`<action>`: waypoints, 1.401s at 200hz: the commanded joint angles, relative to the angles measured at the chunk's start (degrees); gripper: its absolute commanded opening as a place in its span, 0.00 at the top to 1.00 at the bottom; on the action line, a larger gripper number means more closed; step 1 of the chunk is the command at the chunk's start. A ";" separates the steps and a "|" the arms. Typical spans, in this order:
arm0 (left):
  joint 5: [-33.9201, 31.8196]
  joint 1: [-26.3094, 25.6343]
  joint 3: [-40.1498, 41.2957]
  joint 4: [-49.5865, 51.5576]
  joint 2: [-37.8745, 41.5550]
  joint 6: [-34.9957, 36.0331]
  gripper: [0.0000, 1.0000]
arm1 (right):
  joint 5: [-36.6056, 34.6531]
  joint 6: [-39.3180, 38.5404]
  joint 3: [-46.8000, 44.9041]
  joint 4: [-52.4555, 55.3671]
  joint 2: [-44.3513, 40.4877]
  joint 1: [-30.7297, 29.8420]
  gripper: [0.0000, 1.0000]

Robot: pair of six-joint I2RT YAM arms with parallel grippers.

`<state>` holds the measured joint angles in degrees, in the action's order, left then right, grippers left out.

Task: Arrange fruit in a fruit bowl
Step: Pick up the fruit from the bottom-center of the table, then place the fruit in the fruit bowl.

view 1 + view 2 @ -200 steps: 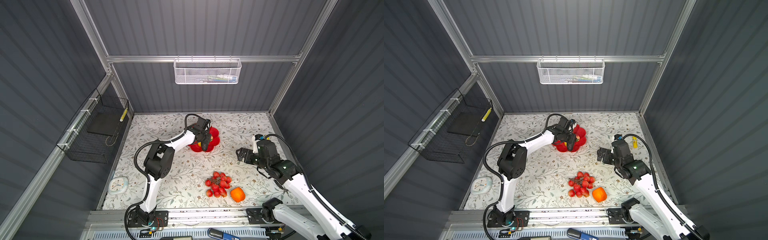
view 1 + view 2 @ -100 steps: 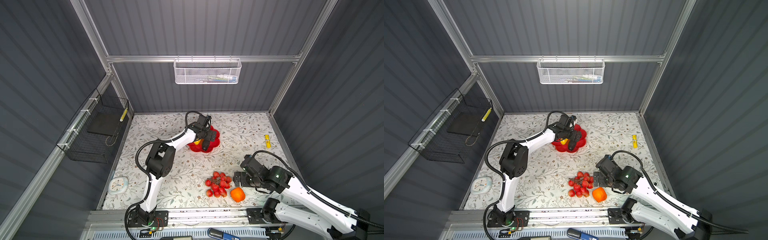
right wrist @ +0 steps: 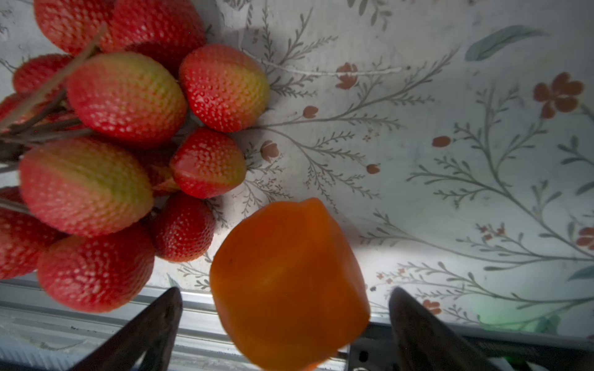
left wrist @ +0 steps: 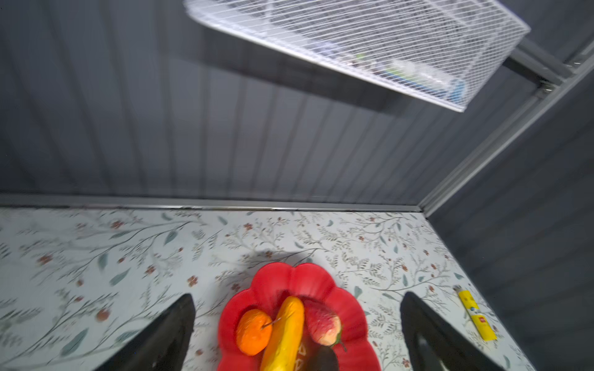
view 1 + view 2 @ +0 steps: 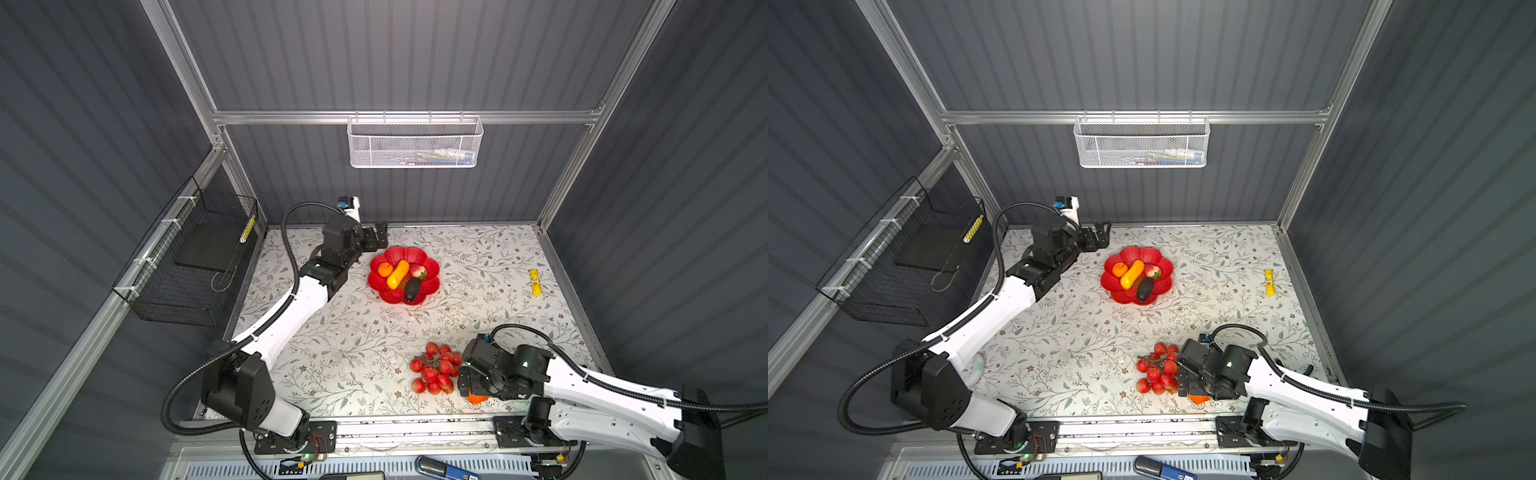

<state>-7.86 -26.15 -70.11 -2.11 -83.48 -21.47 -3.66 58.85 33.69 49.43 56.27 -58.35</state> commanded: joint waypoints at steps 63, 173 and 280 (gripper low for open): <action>-5.04 4.17 14.14 5.04 9.20 -5.17 0.00 | -6.56 3.04 -0.88 0.16 2.78 -1.69 0.29; -1.96 5.06 20.77 7.71 18.54 -7.41 0.00 | -10.05 -24.47 23.99 -14.66 9.33 18.91 0.62; 17.92 4.97 32.16 10.95 36.44 -9.58 0.00 | 1.70 -34.78 52.00 -24.17 47.92 27.36 0.60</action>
<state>2.96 -21.28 -40.34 7.90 -49.17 -29.26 -4.62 25.67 82.74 25.74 100.47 -31.64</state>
